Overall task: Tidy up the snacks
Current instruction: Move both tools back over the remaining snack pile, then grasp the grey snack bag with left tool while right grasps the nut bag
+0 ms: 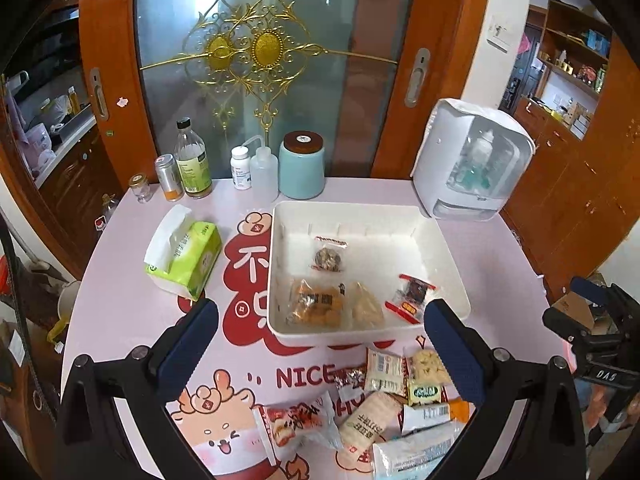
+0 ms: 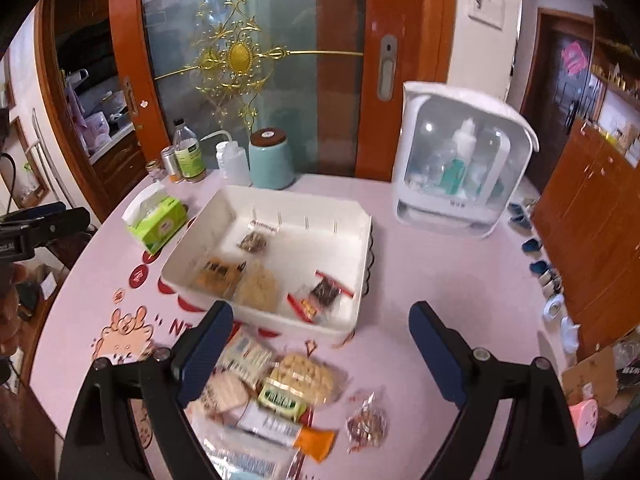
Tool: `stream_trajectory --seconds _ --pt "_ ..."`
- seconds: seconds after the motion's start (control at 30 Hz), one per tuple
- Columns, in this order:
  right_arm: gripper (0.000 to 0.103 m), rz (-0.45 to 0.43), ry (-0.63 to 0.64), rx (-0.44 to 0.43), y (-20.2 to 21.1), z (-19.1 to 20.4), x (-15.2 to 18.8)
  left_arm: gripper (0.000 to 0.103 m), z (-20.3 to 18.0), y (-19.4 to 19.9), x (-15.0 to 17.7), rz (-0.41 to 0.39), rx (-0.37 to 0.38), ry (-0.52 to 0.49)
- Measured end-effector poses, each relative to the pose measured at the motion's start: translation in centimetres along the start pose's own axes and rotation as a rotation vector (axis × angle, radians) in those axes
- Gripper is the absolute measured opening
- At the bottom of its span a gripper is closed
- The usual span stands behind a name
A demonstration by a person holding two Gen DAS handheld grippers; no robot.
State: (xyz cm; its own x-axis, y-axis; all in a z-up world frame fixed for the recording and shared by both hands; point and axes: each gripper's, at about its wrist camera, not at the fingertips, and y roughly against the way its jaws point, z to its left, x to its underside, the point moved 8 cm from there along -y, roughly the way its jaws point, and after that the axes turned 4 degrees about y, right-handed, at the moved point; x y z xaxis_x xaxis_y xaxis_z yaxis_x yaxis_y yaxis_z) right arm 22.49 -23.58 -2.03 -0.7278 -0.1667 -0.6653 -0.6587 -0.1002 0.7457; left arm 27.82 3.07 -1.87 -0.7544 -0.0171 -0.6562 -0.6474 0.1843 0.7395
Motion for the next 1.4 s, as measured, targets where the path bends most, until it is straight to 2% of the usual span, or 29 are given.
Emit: stream_trajectory --seconds 0.27,0.47,0.63,0.93,1.17,1.4 --pt "0.090 0.025 0.011 0.047 0.5 -1.9 3.7 0.102 -0.3 -0.4 4.8 0.057 -0.004 -0.101" --pt "0.089 0.042 0.015 0.045 0.1 -2.5 6.5 0.102 0.2 -1.1 8.3 0.103 0.012 -0.142" --pt "0.086 0.087 -0.010 0.036 -1.1 -2.9 8.8 0.102 0.4 -2.3 10.9 0.146 -0.006 -0.184" --pt "0.084 0.175 -0.044 0.024 -4.4 -3.0 12.4 0.102 1.1 -6.3 14.9 0.263 -0.035 -0.242" --pt "0.084 0.263 -0.090 0.010 -7.8 -3.8 15.7 0.102 2.0 -9.7 17.3 0.343 -0.051 -0.317" --pt "0.084 0.352 -0.129 0.025 -11.3 -4.8 18.8 0.102 3.0 -13.7 20.1 0.458 -0.043 -0.402"
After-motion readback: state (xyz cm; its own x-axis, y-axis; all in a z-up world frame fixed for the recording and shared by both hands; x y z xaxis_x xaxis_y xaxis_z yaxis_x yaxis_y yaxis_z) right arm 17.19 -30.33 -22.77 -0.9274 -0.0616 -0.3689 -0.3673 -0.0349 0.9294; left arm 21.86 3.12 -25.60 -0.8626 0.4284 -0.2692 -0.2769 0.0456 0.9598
